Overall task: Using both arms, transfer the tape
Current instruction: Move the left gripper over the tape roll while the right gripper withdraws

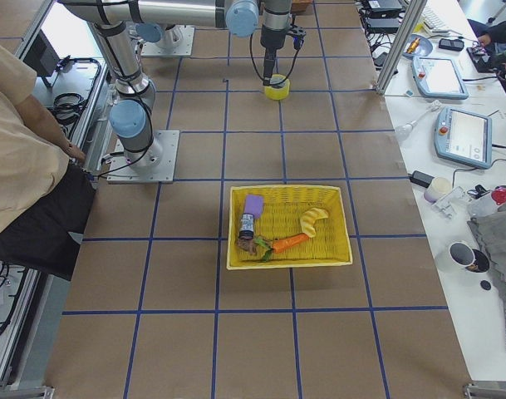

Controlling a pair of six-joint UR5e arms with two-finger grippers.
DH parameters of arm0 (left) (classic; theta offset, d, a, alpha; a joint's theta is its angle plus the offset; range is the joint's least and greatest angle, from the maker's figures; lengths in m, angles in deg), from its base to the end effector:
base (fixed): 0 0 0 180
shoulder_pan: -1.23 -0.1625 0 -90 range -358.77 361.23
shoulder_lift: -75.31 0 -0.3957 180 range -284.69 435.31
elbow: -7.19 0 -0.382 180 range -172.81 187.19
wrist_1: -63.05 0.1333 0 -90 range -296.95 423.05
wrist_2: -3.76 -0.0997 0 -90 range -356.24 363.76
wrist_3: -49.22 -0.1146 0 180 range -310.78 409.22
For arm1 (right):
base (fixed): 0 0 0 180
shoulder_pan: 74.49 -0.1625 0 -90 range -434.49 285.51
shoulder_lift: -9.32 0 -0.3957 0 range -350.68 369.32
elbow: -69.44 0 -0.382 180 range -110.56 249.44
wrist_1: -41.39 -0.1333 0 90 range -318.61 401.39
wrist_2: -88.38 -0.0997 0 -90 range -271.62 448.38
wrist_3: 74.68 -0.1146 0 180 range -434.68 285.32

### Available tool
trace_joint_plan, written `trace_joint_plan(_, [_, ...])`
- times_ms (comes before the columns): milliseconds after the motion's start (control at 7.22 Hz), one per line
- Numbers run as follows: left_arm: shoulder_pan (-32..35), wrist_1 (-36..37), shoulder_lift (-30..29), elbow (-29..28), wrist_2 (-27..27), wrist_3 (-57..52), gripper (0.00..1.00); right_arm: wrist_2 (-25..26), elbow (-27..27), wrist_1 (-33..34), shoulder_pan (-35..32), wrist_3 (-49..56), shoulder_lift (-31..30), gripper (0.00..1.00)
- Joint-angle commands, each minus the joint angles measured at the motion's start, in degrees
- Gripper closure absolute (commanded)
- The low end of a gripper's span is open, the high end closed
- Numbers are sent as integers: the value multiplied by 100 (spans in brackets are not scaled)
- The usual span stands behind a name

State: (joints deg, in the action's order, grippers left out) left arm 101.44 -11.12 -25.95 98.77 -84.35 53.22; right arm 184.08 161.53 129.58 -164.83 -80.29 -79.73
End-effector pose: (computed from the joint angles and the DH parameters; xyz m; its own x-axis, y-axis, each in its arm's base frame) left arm -0.2333 -0.5222 0.3565 -0.9933 0.1099 0.0365 0.1080 0.9929 -0.0497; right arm 0.1248 -0.4770 0.4158 -0.9908 0.0832 0.1068 0.0914 0.9930 0.0745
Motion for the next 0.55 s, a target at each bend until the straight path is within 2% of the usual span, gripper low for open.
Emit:
trace_joint_plan(0, [296,1077,-445,517,616,240,0,-412,-103,-31,42,393,-16,0])
trace_joint_plan(277, [464,1272,-753,659,584,346,0,-570,-174,-22,60,621,-24,0])
trace_joint_plan(415, [481,1473,-894,668,593,399,0,-484,-174,-30,34,648,-24,0])
